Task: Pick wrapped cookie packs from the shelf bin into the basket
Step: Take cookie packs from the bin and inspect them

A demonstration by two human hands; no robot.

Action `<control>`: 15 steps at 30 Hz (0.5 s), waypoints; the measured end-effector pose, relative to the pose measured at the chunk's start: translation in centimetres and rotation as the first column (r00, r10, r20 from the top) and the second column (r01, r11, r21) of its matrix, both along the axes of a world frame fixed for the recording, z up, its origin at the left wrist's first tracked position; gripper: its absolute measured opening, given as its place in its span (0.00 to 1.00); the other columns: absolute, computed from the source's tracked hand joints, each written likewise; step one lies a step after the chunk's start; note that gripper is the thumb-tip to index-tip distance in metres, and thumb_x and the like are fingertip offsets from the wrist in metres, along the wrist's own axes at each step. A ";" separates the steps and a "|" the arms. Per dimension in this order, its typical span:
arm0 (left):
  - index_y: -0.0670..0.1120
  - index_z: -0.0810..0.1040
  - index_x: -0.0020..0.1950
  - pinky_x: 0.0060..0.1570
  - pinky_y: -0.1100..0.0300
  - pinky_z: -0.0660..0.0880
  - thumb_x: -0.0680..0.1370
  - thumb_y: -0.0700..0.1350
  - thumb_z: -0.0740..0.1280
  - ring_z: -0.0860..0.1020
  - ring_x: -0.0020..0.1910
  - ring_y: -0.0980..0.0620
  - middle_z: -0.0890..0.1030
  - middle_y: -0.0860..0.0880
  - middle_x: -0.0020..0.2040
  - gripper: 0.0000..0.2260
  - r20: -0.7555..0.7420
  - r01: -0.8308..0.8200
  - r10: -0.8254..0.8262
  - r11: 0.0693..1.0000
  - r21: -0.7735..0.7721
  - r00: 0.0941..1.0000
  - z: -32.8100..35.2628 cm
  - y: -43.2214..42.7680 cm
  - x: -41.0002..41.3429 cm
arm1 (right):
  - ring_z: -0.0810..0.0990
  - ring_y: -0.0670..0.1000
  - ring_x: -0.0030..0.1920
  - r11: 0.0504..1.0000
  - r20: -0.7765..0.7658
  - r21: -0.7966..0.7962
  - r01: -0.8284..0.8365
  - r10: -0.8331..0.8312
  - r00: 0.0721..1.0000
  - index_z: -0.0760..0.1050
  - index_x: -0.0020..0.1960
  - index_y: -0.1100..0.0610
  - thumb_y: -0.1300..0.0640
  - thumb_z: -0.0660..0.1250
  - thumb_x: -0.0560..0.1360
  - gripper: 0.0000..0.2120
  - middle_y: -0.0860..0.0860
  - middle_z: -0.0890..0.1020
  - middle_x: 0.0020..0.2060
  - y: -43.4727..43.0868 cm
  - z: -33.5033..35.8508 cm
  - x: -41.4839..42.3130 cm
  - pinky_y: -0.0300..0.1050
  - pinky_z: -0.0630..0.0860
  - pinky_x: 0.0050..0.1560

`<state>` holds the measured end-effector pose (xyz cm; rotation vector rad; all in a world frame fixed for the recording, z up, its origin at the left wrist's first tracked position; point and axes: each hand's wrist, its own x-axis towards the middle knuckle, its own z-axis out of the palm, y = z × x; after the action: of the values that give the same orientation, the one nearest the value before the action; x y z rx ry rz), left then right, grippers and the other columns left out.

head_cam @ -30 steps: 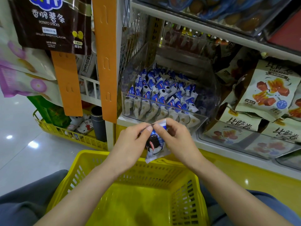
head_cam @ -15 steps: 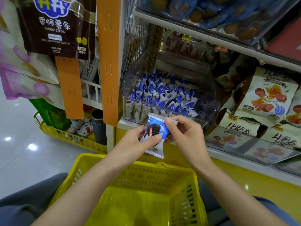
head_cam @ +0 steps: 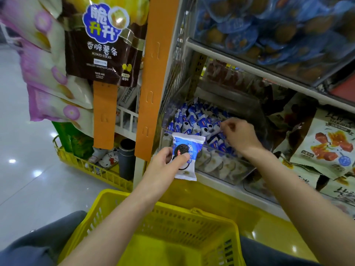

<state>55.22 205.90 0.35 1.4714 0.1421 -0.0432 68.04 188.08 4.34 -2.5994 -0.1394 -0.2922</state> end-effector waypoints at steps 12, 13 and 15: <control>0.50 0.76 0.50 0.32 0.73 0.72 0.77 0.48 0.64 0.78 0.36 0.68 0.82 0.56 0.44 0.05 0.008 -0.023 0.024 0.996 -0.087 1.000 0.5 0.7 0.6 | 0.67 0.49 0.28 0.941 -0.372 -0.328 0.082 -0.208 0.904 0.64 0.29 0.59 0.51 0.63 0.78 0.21 0.54 0.68 0.27 -0.3 -0.9 3.7 0.42 0.62 0.28; 0.50 0.76 0.50 0.34 0.72 0.72 0.77 0.48 0.64 0.79 0.38 0.67 0.82 0.56 0.44 0.05 0.003 -0.023 0.024 0.996 -0.092 1.000 0.5 0.8 0.6 | 0.69 0.50 0.29 0.949 -0.366 -0.298 0.100 -0.211 0.906 0.65 0.29 0.59 0.52 0.64 0.77 0.20 0.54 0.70 0.28 -0.3 -1.0 3.8 0.42 0.64 0.28; 0.50 0.76 0.50 0.43 0.65 0.75 0.77 0.48 0.64 0.80 0.44 0.62 0.82 0.55 0.45 0.05 -0.020 -0.023 0.021 0.994 -0.108 1.000 0.4 0.8 0.6 | 0.74 0.51 0.34 0.964 -0.340 -0.226 0.140 -0.213 0.916 0.73 0.35 0.61 0.53 0.66 0.76 0.15 0.57 0.77 0.34 -0.3 -0.9 3.9 0.44 0.72 0.38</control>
<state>55.83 206.70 0.77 1.3612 0.1688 -0.0466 71.94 187.75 3.42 -2.8167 0.2101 0.1514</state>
